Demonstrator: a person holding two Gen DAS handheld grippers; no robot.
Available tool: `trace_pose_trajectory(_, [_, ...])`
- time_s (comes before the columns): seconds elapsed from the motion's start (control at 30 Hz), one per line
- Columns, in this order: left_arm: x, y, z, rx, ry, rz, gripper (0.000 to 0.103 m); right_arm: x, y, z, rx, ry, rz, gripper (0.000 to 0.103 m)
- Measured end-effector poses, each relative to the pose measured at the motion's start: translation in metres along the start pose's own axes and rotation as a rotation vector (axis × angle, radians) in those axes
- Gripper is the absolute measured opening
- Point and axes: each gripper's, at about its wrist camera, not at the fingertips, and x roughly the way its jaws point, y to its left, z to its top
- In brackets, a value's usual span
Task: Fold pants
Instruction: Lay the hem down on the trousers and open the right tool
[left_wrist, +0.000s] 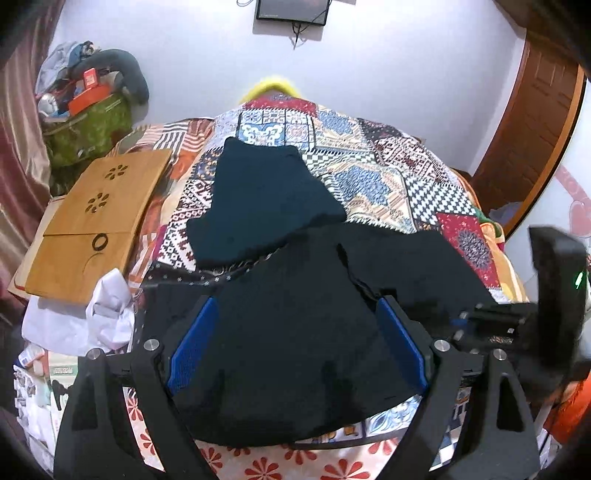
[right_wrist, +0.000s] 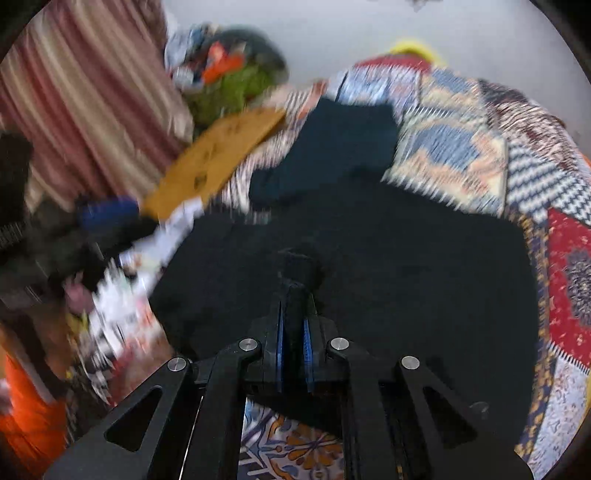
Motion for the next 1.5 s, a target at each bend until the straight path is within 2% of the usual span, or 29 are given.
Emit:
trace_pose_trajectory(0.03, [0.002,0.000,-0.001,0.001,0.006,0.005,0.088,0.005,0.002,-0.004,-0.016,0.022,-0.012,0.013])
trace_pose_trajectory(0.1, [0.006,0.000,-0.001,0.000,0.017,0.009,0.088,0.003,0.004,-0.009,-0.035,0.013,-0.023,0.015])
trace_pose_trajectory(0.2, [0.011,-0.003,0.004,-0.006,0.022,0.008,0.088,-0.005,0.000,-0.004,-0.012,0.050,0.021,0.030])
trace_pose_trajectory(0.23, [0.012,-0.006,0.007,-0.006,0.021,0.004,0.088,-0.011,-0.003,-0.001,-0.002,0.047,0.030,0.032])
trace_pose_trajectory(0.4, [0.016,-0.024,0.022,0.034,0.008,-0.013,0.088,-0.053,-0.027,0.013,-0.001,-0.044,0.016,0.037])
trace_pose_trajectory(0.57, [0.038,-0.054,0.040,0.105,0.026,-0.025,0.088,-0.085,-0.063,0.026,0.013,-0.126,-0.066,0.038])
trace_pose_trajectory(0.63, [0.052,-0.069,0.046,0.134,0.041,-0.034,0.088,-0.085,-0.076,0.032,0.005,-0.135,-0.136,0.038])
trace_pose_trajectory(0.7, [0.067,-0.082,0.049,0.164,0.065,-0.043,0.088,-0.079,-0.092,0.034,0.010,-0.123,-0.181,0.038])
trace_pose_trajectory(0.77, [0.084,-0.092,0.050,0.196,0.093,-0.039,0.089,-0.069,-0.106,0.034,0.031,-0.102,-0.186,0.038])
trace_pose_trajectory(0.93, [0.144,-0.108,0.032,0.280,0.255,0.036,0.089,-0.026,-0.137,0.015,0.086,0.015,-0.207,0.038])
trace_pose_trajectory(0.97, [0.149,-0.108,0.027,0.291,0.264,0.045,0.090,-0.021,-0.143,0.009,0.089,0.033,-0.209,0.038])
trace_pose_trajectory(1.0, [0.148,-0.106,0.024,0.288,0.242,0.044,0.092,-0.018,-0.146,0.004,0.092,0.039,-0.207,0.041])
trace_pose_trajectory(1.03, [0.145,-0.105,0.022,0.289,0.228,0.052,0.095,-0.020,-0.148,-0.001,0.096,0.016,-0.208,0.050])
trace_pose_trajectory(1.1, [0.144,-0.103,0.020,0.293,0.222,0.054,0.095,-0.029,-0.149,-0.009,0.102,0.001,-0.221,0.055])
trace_pose_trajectory(1.23, [0.138,-0.097,0.015,0.276,0.208,0.051,0.095,-0.041,-0.152,-0.024,0.125,-0.011,-0.196,0.055])
trace_pose_trajectory(1.5, [0.106,-0.090,-0.005,0.270,0.155,0.087,0.095,-0.061,-0.146,-0.039,0.118,-0.022,-0.246,0.055])
